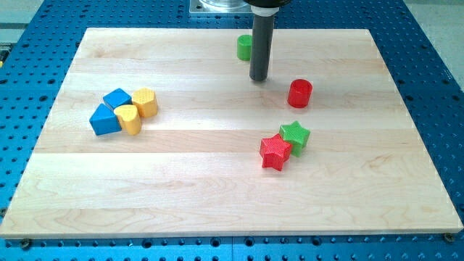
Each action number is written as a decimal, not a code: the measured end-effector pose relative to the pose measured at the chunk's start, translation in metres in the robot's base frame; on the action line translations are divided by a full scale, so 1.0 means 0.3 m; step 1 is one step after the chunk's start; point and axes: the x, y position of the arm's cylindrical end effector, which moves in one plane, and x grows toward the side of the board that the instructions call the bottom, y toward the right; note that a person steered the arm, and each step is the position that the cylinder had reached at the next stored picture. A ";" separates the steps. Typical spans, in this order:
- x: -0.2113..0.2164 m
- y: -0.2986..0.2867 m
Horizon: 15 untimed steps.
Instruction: Slide the green circle slightly to the left
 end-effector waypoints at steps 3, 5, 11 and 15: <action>-0.269 0.116; -0.209 0.133; -0.228 -0.079; -0.238 -0.138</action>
